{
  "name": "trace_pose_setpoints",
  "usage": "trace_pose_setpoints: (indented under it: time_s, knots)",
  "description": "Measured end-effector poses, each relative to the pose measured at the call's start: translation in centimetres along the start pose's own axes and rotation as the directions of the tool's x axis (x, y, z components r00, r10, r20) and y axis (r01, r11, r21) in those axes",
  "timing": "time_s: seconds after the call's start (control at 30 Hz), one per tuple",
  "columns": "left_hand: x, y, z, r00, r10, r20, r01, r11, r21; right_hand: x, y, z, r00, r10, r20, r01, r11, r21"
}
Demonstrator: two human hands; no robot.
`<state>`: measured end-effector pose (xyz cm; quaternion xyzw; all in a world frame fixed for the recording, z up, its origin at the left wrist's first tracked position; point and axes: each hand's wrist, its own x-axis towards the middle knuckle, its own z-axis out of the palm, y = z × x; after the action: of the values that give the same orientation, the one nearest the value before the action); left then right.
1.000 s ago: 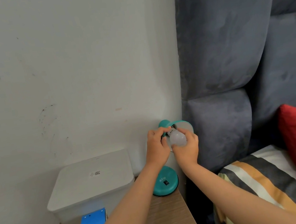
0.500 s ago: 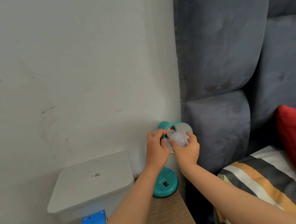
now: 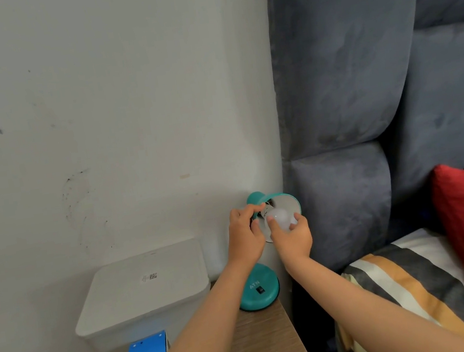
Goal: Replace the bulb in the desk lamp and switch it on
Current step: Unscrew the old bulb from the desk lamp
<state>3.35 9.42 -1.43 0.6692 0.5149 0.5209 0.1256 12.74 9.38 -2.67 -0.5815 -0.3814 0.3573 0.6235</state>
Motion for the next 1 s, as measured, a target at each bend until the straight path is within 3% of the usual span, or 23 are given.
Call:
trace_pose_setpoints:
  time_s: [0.2, 0.37, 0.6, 0.83, 1.0]
  knots:
    - [0.06, 0.01, 0.1, 1.0, -0.005, 0.001, 0.005, 1.0, 0.01, -0.08, 0.03, -0.45, 0.992, -0.119, 0.046, 0.122, 0.99, -0.066]
    - [-0.13, -0.09, 0.1, 1.0, -0.005, -0.006, 0.005, 1.0, 0.012, -0.24, -0.34, -0.03, 1.0, 0.003, 0.008, -0.003, 1.0, -0.016]
    - [0.06, 0.26, -0.09, 1.0, -0.005, 0.002, 0.005, 1.0, 0.011, -0.59, -0.63, -0.58, 0.995, -0.073, 0.065, 0.077, 0.995, -0.062]
    - [-0.1, 0.06, -0.02, 1.0, -0.007, -0.001, 0.007, 1.0, 0.007, -0.26, -0.55, 0.13, 1.0, 0.023, 0.004, -0.023, 1.0, -0.01]
    - [-0.16, 0.05, 0.05, 1.0, -0.027, 0.002, 0.027, 1.0, 0.008, -0.46, -0.07, -0.01, 0.996, -0.078, 0.036, 0.079, 0.996, -0.036]
